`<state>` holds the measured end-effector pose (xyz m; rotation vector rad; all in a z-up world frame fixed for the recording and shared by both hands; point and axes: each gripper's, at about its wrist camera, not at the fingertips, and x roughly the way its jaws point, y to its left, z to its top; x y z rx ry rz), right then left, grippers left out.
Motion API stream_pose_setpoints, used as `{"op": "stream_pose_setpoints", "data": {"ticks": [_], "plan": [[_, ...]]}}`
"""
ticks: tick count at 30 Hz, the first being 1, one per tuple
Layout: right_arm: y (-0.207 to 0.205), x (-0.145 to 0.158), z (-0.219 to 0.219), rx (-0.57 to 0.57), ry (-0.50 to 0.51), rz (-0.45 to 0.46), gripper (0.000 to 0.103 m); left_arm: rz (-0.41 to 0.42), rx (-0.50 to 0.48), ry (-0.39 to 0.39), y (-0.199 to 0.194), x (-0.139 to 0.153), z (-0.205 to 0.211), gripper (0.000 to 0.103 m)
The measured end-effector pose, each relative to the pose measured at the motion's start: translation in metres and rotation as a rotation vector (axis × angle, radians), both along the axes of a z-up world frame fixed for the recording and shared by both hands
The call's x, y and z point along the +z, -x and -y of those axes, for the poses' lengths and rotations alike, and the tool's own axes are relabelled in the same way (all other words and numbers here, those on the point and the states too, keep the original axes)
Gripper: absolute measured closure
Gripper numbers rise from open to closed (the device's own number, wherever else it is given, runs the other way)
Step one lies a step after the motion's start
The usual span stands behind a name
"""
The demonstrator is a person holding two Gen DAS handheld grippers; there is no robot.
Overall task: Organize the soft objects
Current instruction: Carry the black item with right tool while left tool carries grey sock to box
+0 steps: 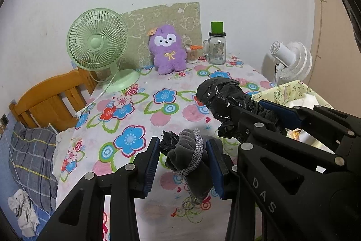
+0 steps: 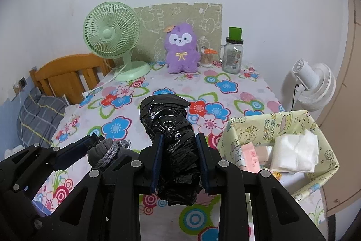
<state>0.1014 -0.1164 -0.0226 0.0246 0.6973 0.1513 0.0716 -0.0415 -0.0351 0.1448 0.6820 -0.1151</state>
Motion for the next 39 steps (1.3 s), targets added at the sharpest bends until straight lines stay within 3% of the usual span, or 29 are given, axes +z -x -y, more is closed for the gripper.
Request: {"op": "stream_pose_setpoints", "data": {"ticks": [20, 39], "plan": [[-0.003, 0.027, 0.06, -0.072, -0.011, 0.046, 0.071, 0.055, -0.068, -0.014, -0.01, 0.031, 0.06, 0.06], [-0.013, 0.028, 0.128, -0.16, 0.001, 0.049, 0.071, 0.052, -0.174, 0.0, -0.029, 0.032, 0.124, 0.06]]}}
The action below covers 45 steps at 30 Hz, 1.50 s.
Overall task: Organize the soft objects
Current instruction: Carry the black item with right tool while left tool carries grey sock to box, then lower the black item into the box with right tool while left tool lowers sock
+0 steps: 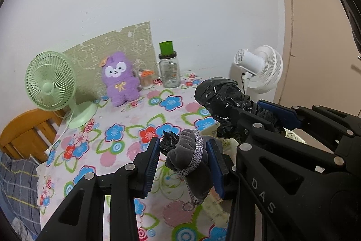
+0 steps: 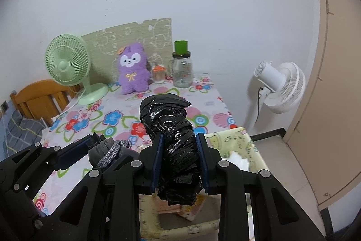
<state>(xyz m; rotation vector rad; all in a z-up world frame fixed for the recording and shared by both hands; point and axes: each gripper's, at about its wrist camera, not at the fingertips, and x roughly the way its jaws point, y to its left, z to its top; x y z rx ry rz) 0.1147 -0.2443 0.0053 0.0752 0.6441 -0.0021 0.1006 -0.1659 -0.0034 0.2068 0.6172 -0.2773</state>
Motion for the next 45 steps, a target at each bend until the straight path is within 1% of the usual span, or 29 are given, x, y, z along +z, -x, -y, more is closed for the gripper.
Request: {"op": "stream_pose_setpoints", "data": {"ticks": [13, 23, 32, 40, 42, 43, 45], "plan": [[-0.009, -0.014, 0.037, -0.037, 0.004, -0.018, 0.071, -0.026, -0.04, -0.012, -0.011, -0.012, 0.035, 0.06], [-0.019, -0.034, 0.061, -0.051, -0.011, -0.055, 0.071, -0.078, -0.063, -0.027, -0.025, -0.034, 0.059, 0.06], [-0.031, -0.062, 0.072, -0.054, -0.031, -0.112, 0.071, -0.143, -0.068, -0.056, -0.039, -0.055, 0.068, 0.059], [-0.039, -0.076, 0.072, -0.042, -0.029, -0.135, 0.071, -0.176, -0.066, -0.053, -0.044, -0.067, 0.068, 0.058], [-0.038, -0.077, 0.072, -0.04, -0.027, -0.134, 0.071, -0.178, -0.063, -0.056, -0.044, -0.068, 0.068, 0.048], [-0.038, -0.078, 0.071, -0.039, -0.023, -0.134, 0.071, -0.177, -0.058, -0.063, -0.045, -0.069, 0.068, 0.04], [-0.039, -0.079, 0.071, -0.036, -0.019, -0.136, 0.071, -0.171, -0.057, -0.065, -0.044, -0.067, 0.067, 0.035]]}}
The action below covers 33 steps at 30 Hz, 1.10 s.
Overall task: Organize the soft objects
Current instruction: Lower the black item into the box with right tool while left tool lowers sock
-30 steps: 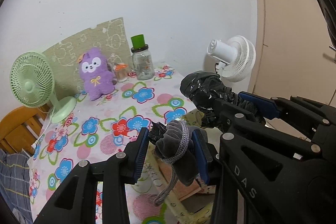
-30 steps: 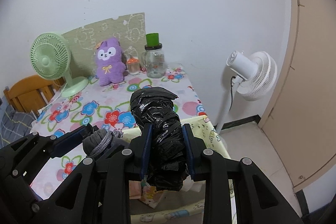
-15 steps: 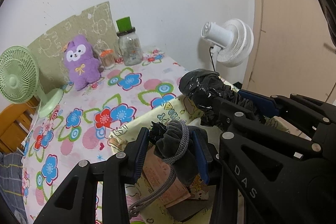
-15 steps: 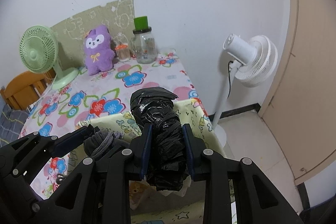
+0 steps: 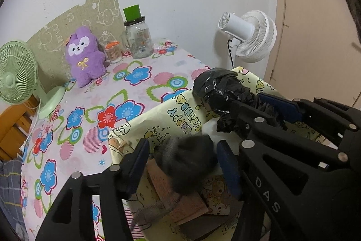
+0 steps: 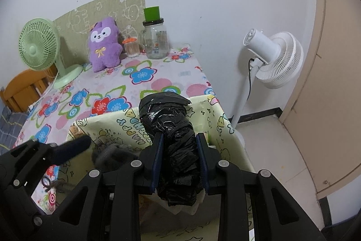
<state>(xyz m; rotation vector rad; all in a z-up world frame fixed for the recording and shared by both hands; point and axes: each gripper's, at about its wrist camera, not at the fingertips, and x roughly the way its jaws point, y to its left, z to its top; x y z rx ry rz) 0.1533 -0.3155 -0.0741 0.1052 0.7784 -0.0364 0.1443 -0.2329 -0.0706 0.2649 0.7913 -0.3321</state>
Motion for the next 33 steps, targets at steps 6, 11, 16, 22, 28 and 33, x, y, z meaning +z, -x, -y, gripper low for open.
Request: {"op": "stream_pose_setpoints", "data": {"ticks": [6, 11, 16, 22, 28, 33], "plan": [[0.003, 0.002, -0.003, 0.018, -0.011, 0.003, 0.071, 0.011, -0.001, -0.007, 0.005, 0.003, -0.004, 0.023], [0.008, 0.005, -0.008, 0.041, -0.025, 0.001, 0.071, 0.03, 0.0, -0.022, 0.013, 0.007, -0.008, 0.019], [0.015, 0.005, -0.013, 0.053, -0.055, 0.002, 0.07, 0.03, 0.005, -0.025, 0.019, 0.006, -0.014, 0.018], [0.02, 0.001, -0.018, 0.046, -0.071, -0.013, 0.047, 0.02, 0.012, -0.024, 0.024, 0.003, -0.021, 0.018], [0.032, 0.003, -0.022, 0.003, -0.043, 0.032, 0.017, 0.021, 0.015, -0.016, 0.03, 0.002, -0.027, 0.017], [0.037, 0.005, -0.027, -0.003, -0.037, 0.033, 0.011, 0.028, 0.023, -0.009, 0.034, 0.003, -0.035, 0.015]]}}
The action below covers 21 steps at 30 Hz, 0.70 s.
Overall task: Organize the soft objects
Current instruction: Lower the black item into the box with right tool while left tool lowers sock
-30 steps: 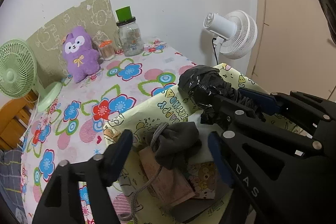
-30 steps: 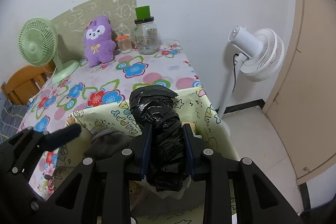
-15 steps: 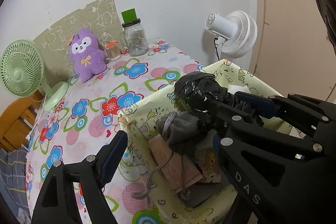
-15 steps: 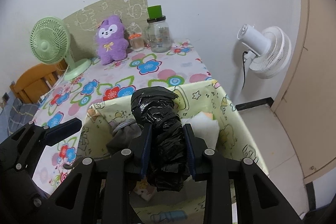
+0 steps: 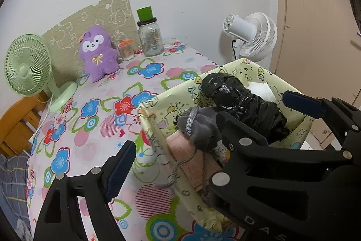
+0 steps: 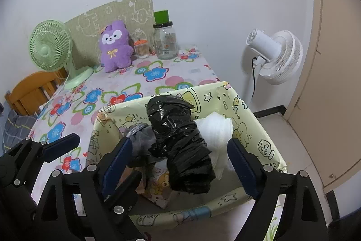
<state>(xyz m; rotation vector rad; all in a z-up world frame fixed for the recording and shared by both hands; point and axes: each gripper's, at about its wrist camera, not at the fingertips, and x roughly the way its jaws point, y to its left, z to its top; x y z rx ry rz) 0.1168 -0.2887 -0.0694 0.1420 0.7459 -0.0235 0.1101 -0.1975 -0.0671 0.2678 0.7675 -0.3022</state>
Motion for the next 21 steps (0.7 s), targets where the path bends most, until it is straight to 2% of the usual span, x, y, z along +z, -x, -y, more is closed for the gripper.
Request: {"op": "stream_pose_setpoints", "data": {"ticks": [11, 21], "plan": [[0.011, 0.009, -0.023, -0.019, 0.016, 0.025, 0.005, 0.035, 0.029, 0.035, 0.013, 0.009, -0.034, 0.012], [0.021, 0.015, -0.058, 0.0, 0.031, 0.045, 0.004, 0.055, 0.086, 0.047, 0.024, 0.012, -0.073, 0.01]]}}
